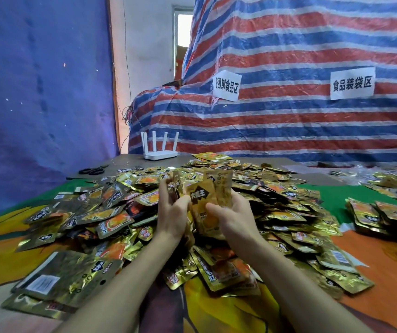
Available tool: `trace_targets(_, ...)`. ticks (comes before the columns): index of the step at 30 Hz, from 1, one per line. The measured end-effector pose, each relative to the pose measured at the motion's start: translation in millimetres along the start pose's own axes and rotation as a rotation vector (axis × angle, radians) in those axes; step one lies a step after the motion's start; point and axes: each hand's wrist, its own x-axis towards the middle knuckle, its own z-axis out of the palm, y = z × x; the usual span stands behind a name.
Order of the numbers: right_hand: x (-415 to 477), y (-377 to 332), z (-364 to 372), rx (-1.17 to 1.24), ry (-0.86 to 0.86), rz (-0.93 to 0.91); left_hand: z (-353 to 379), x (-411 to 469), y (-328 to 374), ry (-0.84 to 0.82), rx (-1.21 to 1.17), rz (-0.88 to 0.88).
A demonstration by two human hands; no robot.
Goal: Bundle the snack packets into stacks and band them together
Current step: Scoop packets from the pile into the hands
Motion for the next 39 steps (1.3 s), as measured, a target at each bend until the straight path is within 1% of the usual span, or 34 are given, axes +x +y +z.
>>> trace_targets(3, -2.1, 2.5, 7.2, -0.04, 0.1, -0.129, 0.2, 2.1, 2.5, -0.007, -0.056, -0.056)
trace_targets(5, -1.3, 3.9, 9.5, -0.004, 0.137, -0.155, 1.3, 2.6, 3.9, -0.032, -0.079, -0.101)
trace_targets(7, -2.7, 3.1, 12.6, 0.069, 0.121, -0.097, 2.7, 3.8, 2.4, -0.106, -0.13, -0.135)
trace_targets(9, -2.3, 2.6, 15.4, 0.156, 0.068, 0.007, 3.5, 4.1, 2.1, -0.169, -0.16, -0.16)
trace_targets(10, -2.3, 1.2, 16.4, 0.213, 0.048, 0.074, 3.7, 4.0, 2.3, -0.174, -0.141, -0.16)
trace_targets(12, -0.6, -1.8, 16.6, 0.295, 0.063, 0.167, 4.3, 4.0, 1.8, -0.115, -0.095, -0.134)
trace_targets(13, 0.8, -3.1, 16.2, 0.261, 0.1, 0.161, 4.3, 3.9, 1.5, -0.065, -0.077, -0.117)
trace_targets(15, 0.7, -3.2, 16.0, 0.033, 0.175, 0.101, 2.8, 4.3, 2.8, 0.029, -0.06, -0.085)
trace_targets(17, -0.8, -2.2, 15.6, -0.208, 0.229, 0.06, -0.3, 5.7, 8.7, 0.061, -0.086, -0.068)
trace_targets(20, 0.6, 2.9, 14.0, -0.595, 0.229, 0.054, -6.6, 9.3, 22.2, 0.088, -0.132, -0.032)
trace_targets(21, 0.6, 3.1, 14.6, -0.672, 0.274, 0.027, -8.0, 9.8, 25.7, 0.106, -0.158, -0.033)
trace_targets(22, -0.8, 0.8, 16.3, -0.695, 0.339, -0.044, -8.2, 10.2, 28.6, 0.128, -0.217, -0.038)
trace_targets(24, -5.6, -5.3, 21.4, -0.654, 0.453, -0.27, -6.1, 10.9, 31.3, 0.177, -0.371, -0.034)
trace_targets(25, -7.4, -8.4, 24.5, -0.621, 0.453, -0.341, -5.0, 11.7, 31.8, 0.205, -0.418, -0.02)
trace_targets(26, -9.3, -11.1, 27.8, -0.555, 0.403, -0.339, -2.8, 11.5, 32.5, 0.23, -0.449, 0.005)
trace_targets(27, -11.1, -12.9, 31.7, -0.451, 0.316, -0.251, -1.1, 10.8, 33.1, 0.253, -0.467, 0.043)
trace_targets(29, -13.1, -17.2, 40.3, -0.19, 0.107, 0.047, 2.8, 8.0, 34.8, 0.258, -0.419, 0.164)
trace_targets(30, -12.1, -18.7, 42.5, -0.05, 0.019, 0.191, 4.9, 6.1, 35.3, 0.234, -0.375, 0.232)
trace_targets(31, -11.0, -20.0, 43.3, 0.075, -0.049, 0.295, 6.5, 4.1, 35.5, 0.2, -0.344, 0.29)
trace_targets(32, -10.0, -20.9, 42.7, 0.164, -0.094, 0.357, 8.1, 2.7, 35.2, 0.164, -0.331, 0.337)
trace_targets(34, -7.4, -18.3, 39.8, 0.249, -0.115, 0.413, 10.7, 1.0, 33.5, 0.094, -0.298, 0.401)
trace_targets(36, -5.9, -14.1, 38.6, 0.248, -0.076, 0.419, 12.6, -0.7, 31.6, 0.02, -0.234, 0.412)
trace_targets(39, -5.7, -11.9, 34.2, 0.267, 0.014, 0.386, 14.8, -3.1, 31.1, -0.064, -0.151, 0.315)
